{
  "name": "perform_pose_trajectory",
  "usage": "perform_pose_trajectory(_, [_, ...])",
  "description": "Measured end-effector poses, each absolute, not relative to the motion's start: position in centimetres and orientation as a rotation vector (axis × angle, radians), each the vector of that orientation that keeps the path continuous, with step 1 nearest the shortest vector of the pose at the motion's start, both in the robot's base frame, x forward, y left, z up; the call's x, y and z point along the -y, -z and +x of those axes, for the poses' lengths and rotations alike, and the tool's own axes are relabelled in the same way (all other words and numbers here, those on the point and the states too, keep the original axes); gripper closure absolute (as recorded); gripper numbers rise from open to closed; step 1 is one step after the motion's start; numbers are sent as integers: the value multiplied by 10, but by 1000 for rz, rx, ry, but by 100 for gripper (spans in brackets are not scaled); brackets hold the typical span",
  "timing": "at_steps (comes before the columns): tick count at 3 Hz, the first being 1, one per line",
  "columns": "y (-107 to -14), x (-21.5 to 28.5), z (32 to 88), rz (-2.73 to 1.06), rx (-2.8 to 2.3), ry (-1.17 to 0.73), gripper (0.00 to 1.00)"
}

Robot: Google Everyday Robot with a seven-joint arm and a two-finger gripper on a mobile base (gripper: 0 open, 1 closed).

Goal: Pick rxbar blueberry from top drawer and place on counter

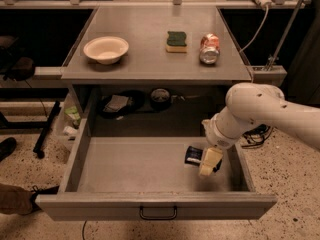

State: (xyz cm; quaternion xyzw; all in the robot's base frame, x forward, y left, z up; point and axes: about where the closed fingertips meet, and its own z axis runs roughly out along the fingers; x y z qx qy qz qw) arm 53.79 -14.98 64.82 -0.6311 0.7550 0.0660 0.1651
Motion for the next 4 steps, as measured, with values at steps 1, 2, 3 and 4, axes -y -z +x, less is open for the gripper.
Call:
perform_pose_trajectory(1, [-624, 143, 543, -1864, -2126, -221, 0])
perform_pose_trajectory(2, [-607, 144, 545, -1889, -2121, -252, 0])
perform_pose_trajectory(3, [-596, 151, 545, -1879, -2131, -268, 19])
perform_pose_trajectory(4, [-591, 155, 545, -1868, -2134, -276, 42])
